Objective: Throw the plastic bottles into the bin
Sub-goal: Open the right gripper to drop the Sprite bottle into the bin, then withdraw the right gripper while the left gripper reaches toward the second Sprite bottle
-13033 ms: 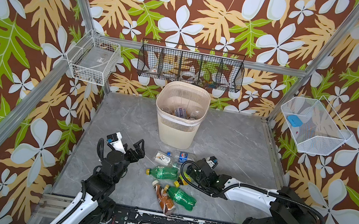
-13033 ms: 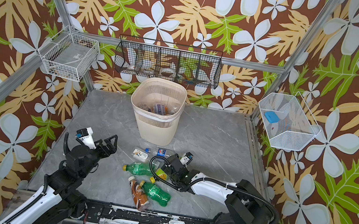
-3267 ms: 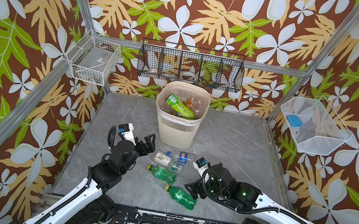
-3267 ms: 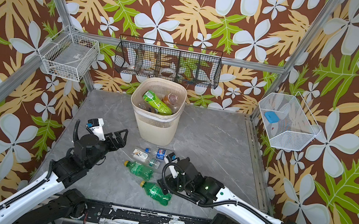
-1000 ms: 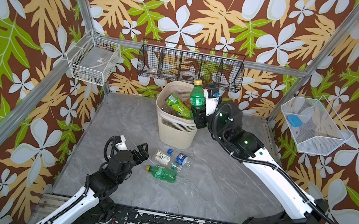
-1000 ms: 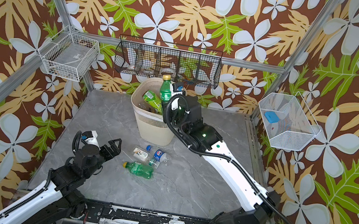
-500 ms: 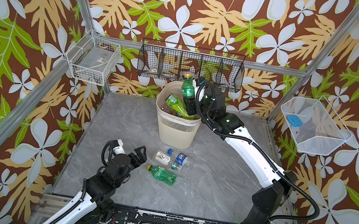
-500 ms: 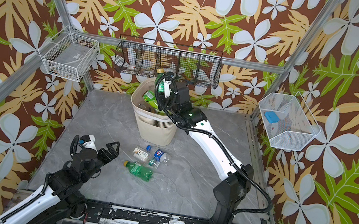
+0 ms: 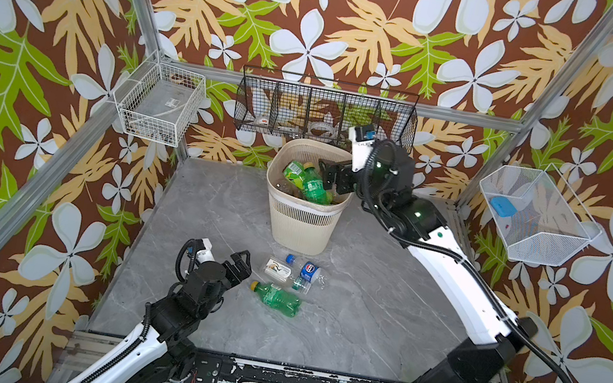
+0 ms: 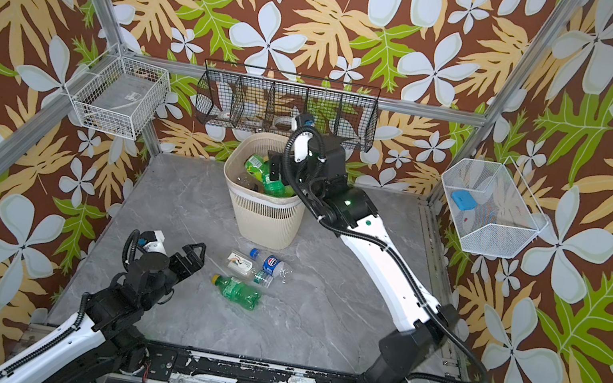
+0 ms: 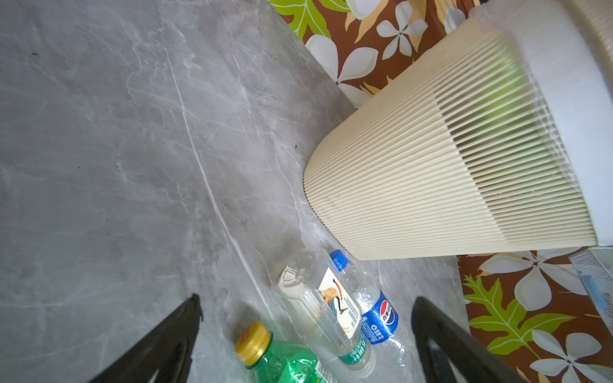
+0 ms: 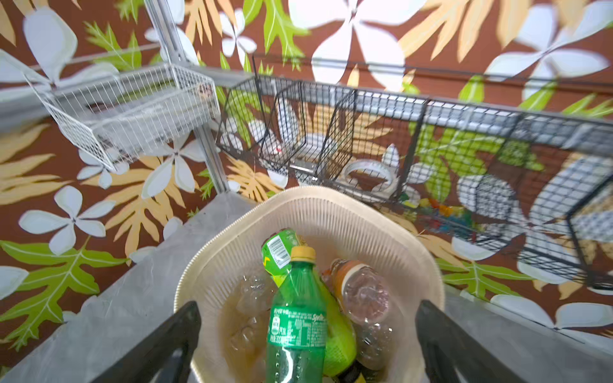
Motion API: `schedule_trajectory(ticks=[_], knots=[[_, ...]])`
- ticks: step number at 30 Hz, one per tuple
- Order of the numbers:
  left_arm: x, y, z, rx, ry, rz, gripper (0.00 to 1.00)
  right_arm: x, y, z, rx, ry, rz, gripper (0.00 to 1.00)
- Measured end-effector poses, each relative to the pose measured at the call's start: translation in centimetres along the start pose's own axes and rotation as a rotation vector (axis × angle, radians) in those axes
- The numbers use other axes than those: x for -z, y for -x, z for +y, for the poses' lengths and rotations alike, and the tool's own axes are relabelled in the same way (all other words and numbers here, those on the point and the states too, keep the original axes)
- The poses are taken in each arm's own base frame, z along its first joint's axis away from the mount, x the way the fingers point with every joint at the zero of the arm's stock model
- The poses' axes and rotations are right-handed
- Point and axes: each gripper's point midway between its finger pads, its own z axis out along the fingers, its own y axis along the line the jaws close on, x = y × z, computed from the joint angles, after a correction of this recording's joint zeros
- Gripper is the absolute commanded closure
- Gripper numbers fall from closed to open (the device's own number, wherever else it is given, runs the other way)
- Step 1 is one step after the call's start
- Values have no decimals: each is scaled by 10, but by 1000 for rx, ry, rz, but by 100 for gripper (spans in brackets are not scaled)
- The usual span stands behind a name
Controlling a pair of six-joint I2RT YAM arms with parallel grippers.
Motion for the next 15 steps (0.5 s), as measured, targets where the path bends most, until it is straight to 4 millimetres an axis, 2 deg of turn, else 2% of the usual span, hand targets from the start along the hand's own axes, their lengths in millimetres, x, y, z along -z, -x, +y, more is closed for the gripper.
schedule_trajectory(ticks=[1,3,5,7,10,12,15], knots=[[-1,-1,1,-2,4,4,1,17,0,-5,-4,-12,-28,0],[-2,-3,1,-1,8,15,1,46,-19,-17,-10,-41,-42,0],[-3,-6,2,-4,12,26,1,73,-56,-31,-27,-86,-29,0],[-5,-8,3,-2,17,36,2,91,-92,-46,-60,-135,2,0],[-8,-15,3,9,20,67,5,110,-129,-71,-115,-211,47,0],[-10,-21,4,13,26,100,6,116,-141,-83,-142,-257,65,0],[-12,-35,6,24,43,174,8,117,-149,-90,-156,-280,90,0]])
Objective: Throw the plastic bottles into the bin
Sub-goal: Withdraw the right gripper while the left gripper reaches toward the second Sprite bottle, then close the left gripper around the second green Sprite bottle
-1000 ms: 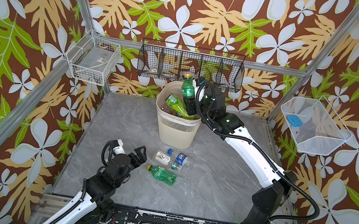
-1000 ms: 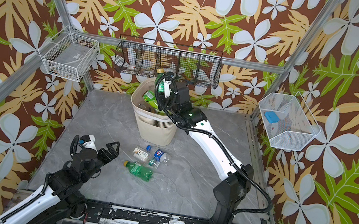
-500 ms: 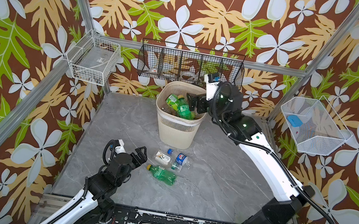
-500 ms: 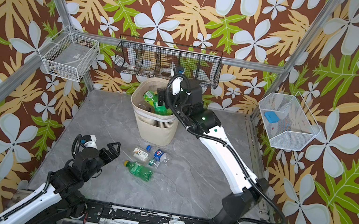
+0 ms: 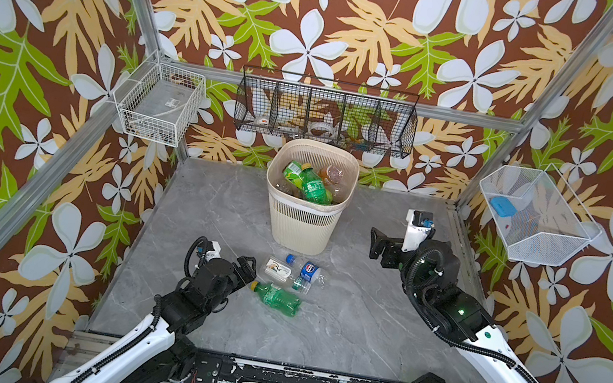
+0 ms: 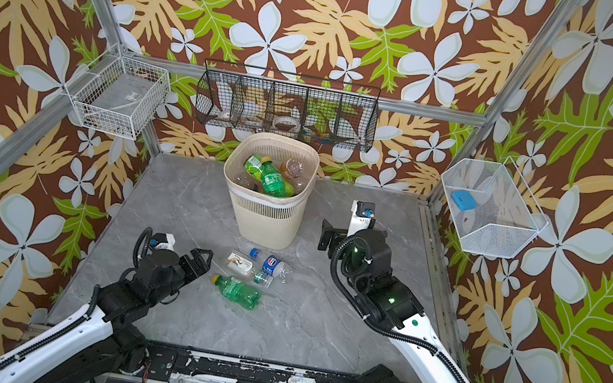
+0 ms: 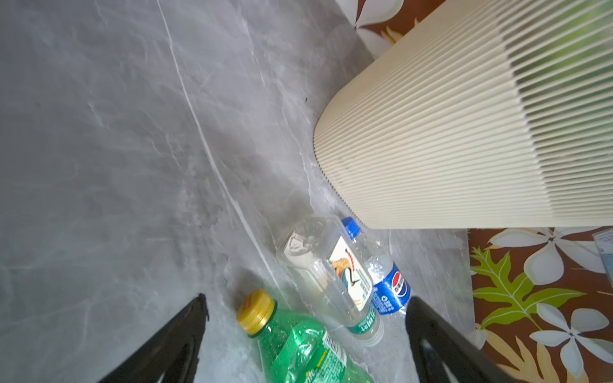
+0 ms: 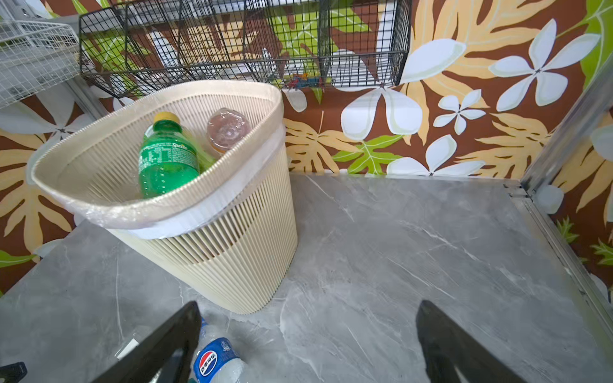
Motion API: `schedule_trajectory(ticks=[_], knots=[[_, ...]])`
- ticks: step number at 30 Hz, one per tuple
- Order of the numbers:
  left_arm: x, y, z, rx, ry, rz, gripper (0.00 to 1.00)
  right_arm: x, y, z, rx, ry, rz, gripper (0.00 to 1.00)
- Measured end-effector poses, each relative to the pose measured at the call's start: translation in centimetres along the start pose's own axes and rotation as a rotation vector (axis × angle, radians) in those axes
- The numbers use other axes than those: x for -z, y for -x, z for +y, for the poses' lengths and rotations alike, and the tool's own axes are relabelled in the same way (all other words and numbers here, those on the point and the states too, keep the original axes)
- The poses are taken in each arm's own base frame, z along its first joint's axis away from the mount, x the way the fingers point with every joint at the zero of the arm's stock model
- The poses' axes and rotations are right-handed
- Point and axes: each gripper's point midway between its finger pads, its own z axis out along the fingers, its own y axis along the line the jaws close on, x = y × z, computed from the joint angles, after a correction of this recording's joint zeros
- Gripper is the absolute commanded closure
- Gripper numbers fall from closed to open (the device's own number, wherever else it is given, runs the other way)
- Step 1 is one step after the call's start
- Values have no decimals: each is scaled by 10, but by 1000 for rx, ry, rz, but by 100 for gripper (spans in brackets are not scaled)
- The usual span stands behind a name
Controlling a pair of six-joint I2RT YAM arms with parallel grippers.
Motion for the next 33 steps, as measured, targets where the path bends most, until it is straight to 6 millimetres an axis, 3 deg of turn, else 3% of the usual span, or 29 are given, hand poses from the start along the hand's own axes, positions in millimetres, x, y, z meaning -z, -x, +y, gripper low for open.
schedule_trajectory(ticks=[5,9,18,27,33], knots=[[1,-23,7,25,11,108,12,-15,-6,-2,11,-24,43,0],[5,-50,2,21,-2,195,13,-24,-16,2,20,-15,79,0],[-3,-105,-3,-7,79,319,11,-26,-29,1,33,-9,112,0],[-21,-114,-11,18,104,318,7,-26,-38,-1,45,-11,126,0],[-35,-125,-7,12,130,336,11,-27,-40,-4,59,-18,131,0]])
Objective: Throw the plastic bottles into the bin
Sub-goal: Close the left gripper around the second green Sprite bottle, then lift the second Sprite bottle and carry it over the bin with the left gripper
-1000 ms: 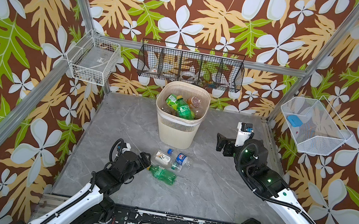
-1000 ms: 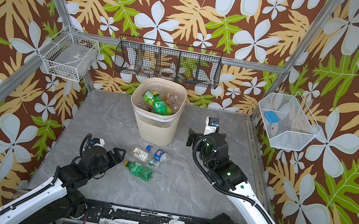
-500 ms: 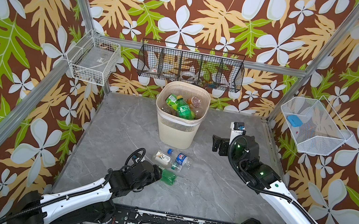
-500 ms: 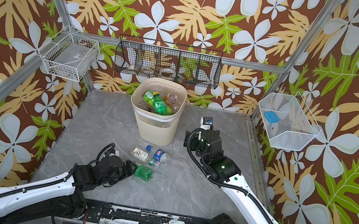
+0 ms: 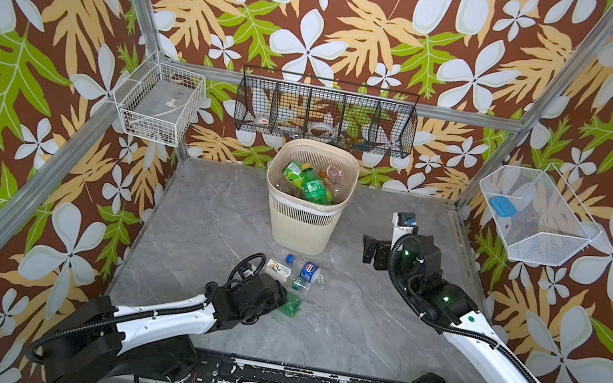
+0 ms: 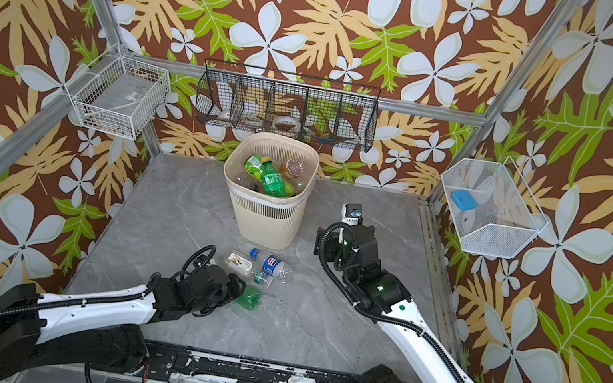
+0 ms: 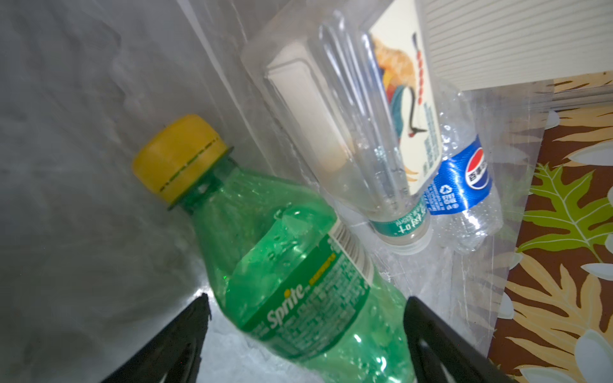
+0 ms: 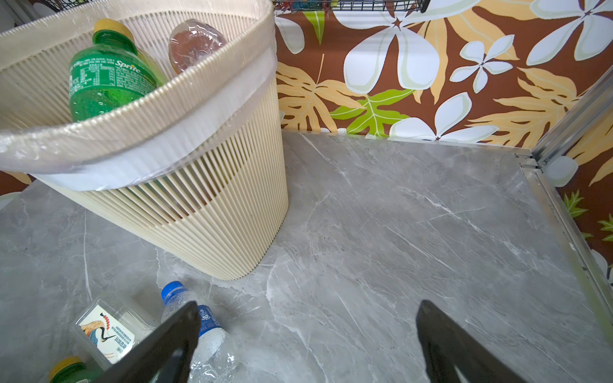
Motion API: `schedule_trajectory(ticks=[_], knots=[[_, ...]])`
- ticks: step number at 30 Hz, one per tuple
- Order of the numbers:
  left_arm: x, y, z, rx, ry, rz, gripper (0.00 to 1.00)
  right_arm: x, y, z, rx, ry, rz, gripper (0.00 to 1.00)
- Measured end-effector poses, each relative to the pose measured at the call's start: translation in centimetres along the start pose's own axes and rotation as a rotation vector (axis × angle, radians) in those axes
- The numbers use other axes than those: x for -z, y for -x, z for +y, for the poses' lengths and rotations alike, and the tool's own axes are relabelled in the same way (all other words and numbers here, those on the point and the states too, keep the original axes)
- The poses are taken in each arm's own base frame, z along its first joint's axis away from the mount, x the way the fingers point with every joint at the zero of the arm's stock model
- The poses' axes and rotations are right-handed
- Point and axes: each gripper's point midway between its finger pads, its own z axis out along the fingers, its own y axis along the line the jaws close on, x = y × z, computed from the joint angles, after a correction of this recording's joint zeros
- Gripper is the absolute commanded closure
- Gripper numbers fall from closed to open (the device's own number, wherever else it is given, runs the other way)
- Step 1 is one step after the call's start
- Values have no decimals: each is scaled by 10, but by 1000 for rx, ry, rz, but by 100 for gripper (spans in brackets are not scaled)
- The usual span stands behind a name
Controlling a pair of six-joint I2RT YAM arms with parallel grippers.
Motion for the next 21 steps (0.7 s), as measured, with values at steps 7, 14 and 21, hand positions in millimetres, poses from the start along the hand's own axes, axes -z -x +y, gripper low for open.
schedule_trajectory(ticks=[7,14,21], knots=[[-12,-8,2,-1,-4,29,28,-2,-3,-2,1,0,9,0],[-11,-12,4,3,-33,46,43,-3,-4,-2,0,1,12,0],[11,-5,11,14,-68,17,43,-6,-3,0,-5,8,10,0]])
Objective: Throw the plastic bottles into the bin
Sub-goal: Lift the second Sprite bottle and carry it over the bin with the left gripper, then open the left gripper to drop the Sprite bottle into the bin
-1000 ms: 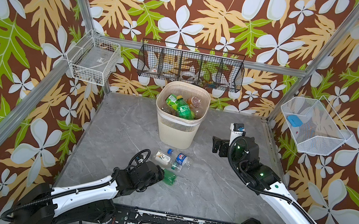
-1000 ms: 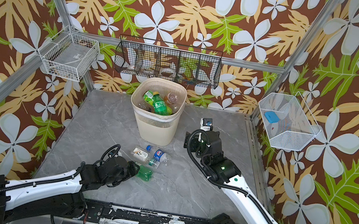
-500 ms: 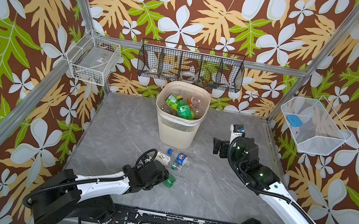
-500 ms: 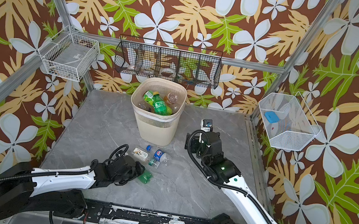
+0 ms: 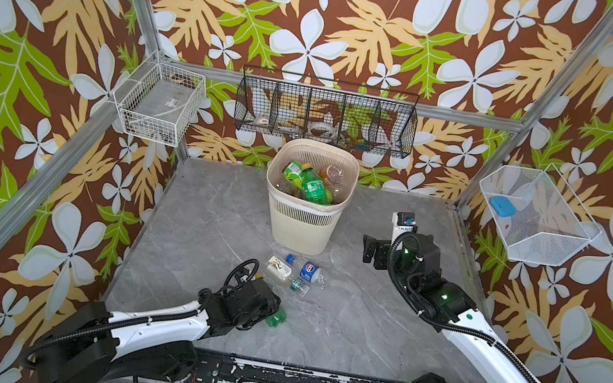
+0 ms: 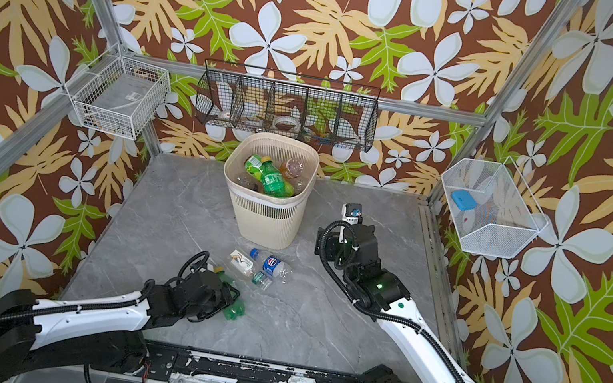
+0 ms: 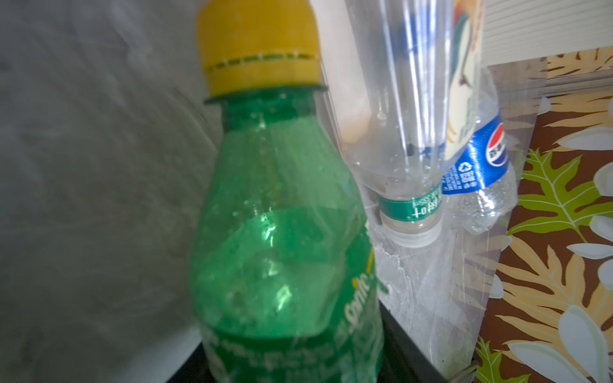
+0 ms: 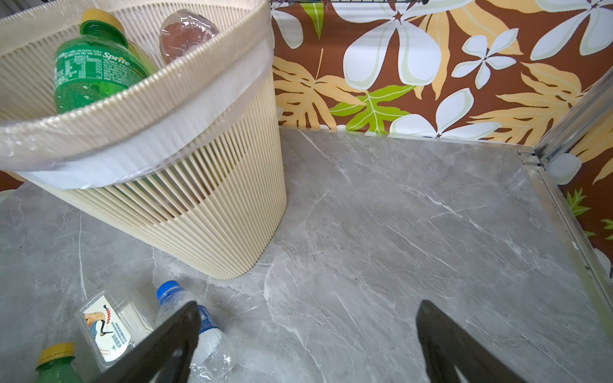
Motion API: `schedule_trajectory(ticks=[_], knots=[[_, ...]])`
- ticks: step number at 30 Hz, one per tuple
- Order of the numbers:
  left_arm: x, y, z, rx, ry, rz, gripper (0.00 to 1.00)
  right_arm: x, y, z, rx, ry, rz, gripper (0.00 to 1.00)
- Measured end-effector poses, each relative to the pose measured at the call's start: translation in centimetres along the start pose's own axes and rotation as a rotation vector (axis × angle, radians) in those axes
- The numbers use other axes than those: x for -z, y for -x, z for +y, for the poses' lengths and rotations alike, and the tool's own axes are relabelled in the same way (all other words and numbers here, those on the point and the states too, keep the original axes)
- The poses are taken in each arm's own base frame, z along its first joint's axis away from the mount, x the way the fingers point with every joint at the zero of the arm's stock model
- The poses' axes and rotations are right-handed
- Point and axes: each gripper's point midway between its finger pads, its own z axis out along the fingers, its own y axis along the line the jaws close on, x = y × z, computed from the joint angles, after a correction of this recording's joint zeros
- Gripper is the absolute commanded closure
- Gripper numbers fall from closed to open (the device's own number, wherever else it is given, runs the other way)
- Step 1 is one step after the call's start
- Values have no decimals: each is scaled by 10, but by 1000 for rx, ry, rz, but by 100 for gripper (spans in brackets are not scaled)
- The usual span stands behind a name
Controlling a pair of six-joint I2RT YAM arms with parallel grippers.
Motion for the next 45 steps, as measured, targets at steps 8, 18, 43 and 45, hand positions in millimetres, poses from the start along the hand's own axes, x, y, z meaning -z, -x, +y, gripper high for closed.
schedule_trajectory(ticks=[8,18,43,45], knots=[[76,50,-44,-43,-208,-217,42,0,7,5,-25,22,-15,0],[122,95,-79,-228,-172,-381,43,-2,13,8,-37,34,-29,0],[101,286,-308,-757,-37,-370,44,16,23,-3,-41,-1,-62,0],[95,286,-307,-770,-20,-354,40,18,23,-4,-41,-5,-63,0]])
